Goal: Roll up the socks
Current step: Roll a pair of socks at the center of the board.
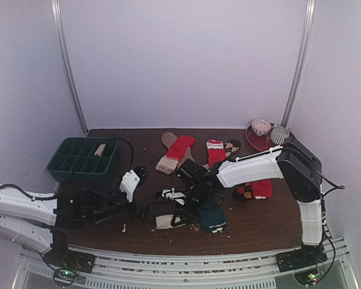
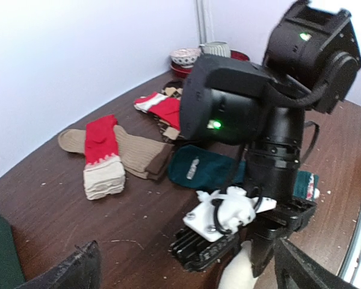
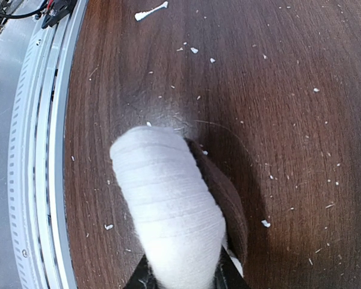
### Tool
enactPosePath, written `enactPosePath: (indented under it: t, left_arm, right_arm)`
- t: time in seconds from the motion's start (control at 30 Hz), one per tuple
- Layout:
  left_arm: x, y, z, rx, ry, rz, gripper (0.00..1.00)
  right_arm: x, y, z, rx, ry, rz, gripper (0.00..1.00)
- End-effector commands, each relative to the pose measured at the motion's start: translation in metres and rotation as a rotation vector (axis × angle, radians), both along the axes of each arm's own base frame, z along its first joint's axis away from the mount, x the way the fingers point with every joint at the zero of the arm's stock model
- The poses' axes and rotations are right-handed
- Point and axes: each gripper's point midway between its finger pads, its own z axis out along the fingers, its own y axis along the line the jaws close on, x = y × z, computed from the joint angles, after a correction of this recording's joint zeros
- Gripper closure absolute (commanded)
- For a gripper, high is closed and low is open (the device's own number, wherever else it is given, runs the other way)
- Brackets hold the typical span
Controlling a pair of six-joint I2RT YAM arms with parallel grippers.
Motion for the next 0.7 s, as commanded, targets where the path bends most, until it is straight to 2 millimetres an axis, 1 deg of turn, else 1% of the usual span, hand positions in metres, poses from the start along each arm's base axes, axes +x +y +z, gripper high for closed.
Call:
enactPosePath:
  t: [0.0,0.07,0.13,0.23,0.27,0.33,0.43,0.5,0.57,0.67]
  left_arm:
    - [0.013,0.03,-0.005,0.126,-0.041,0.142,0.02]
    - [0.014,0.025,0.001,0.14,-0.069,0.121,0.02]
    - [0.009,0.014,0.007,0.169,-0.064,0.056,0.02]
    - [0.003,-0.001,0.009,0.244,-0.005,-0.012,0.02]
    - [0.0,-0.006,0.004,0.278,0.005,-0.047,0.02]
    - [-0.013,-0.016,-0.019,0.335,0.028,-0.157,0.02]
    - [-0.033,-0.023,-0.045,0.295,0.034,-0.284,0.02]
    - [-0.035,-0.02,-0.058,0.26,0.033,-0.305,0.02]
    - [-0.035,-0.018,-0.063,0.227,0.024,-0.309,0.02]
    - [-0.04,-0.015,-0.059,0.15,-0.015,-0.324,0.02]
  right_arm:
    - [-0.053,-0.09,-0.089,-0.443,0.181,-0.007,0.78]
    - [-0.053,-0.09,-0.089,-0.442,0.184,-0.004,0.78]
    - [-0.054,-0.089,-0.089,-0.442,0.183,0.0,0.78]
    - [-0.052,-0.088,-0.089,-0.431,0.189,-0.001,0.78]
    - [-0.051,-0.087,-0.09,-0.427,0.189,-0.002,0.78]
    - [-0.05,-0.086,-0.091,-0.431,0.189,-0.004,0.78]
    - [-0.049,-0.087,-0.092,-0.436,0.193,0.003,0.78]
    - [-0.051,-0.089,-0.093,-0.446,0.209,0.008,0.78]
    - [-0.051,-0.091,-0.096,-0.456,0.217,0.008,0.78]
    - [-0.052,-0.094,-0.097,-0.468,0.221,0.009,0.78]
